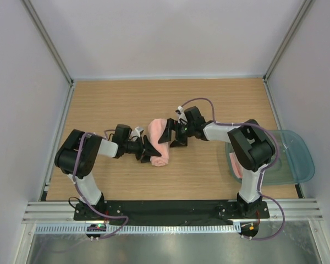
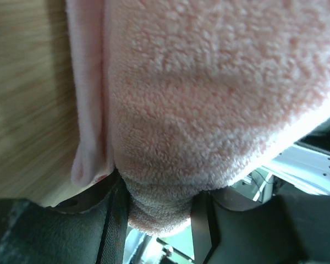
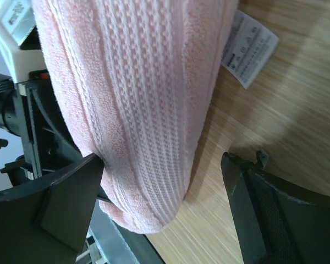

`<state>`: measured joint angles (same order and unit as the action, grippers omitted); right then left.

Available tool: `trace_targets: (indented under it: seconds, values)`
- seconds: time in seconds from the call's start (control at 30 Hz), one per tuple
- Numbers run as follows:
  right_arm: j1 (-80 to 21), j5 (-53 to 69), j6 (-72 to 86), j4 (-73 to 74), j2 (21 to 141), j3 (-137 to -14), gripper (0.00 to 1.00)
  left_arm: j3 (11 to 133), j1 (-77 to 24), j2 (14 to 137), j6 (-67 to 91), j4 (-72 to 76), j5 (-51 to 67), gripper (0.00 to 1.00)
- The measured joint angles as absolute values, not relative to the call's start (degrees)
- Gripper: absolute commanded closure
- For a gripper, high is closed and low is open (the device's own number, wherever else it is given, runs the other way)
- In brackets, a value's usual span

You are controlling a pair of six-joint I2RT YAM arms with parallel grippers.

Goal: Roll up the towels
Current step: Place the rolled towel into the container

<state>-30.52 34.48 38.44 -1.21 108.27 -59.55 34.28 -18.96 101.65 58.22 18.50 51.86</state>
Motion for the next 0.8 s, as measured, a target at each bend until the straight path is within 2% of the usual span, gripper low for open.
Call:
trace_targets:
  seconds: [0.37,0.43,0.47,0.5,0.57,0.6,0.67,0.8]
  values:
    - [-33.6,37.1,39.7,-10.9,111.4,-59.6,0.05,35.5,-17.2,106.1,59.4,19.9,57.6,0.78]
    - [-34.0,37.0,39.6,-11.3,111.6,-59.7,0.12,35.6,-17.2,106.1,59.4,19.7,57.6,0.77]
    - [-34.2,36.8,39.6,-11.2,111.9,-59.9,0.17,35.7,-17.2,106.0,59.4,19.5,57.6,0.77]
    - [-34.3,36.7,39.5,-11.0,112.3,-60.3,0.37,35.7,-17.2,105.9,59.4,19.3,57.5,0.76]
    - [-34.6,36.4,39.3,-10.9,113.5,-61.0,0.59,35.7,-17.1,105.5,59.4,18.7,57.1,0.73]
    - [-34.6,36.5,39.5,-11.0,114.1,-61.3,0.70,35.7,-17.1,105.3,59.5,18.4,56.8,0.67]
    - [-34.7,37.0,40.0,-11.2,114.7,-61.9,0.82,35.5,-17.0,104.5,59.6,17.7,56.0,0.62]
    - [-35.2,37.4,40.8,-11.6,115.5,-62.9,0.95,34.2,-16.8,101.1,59.6,15.8,52.9,0.45]
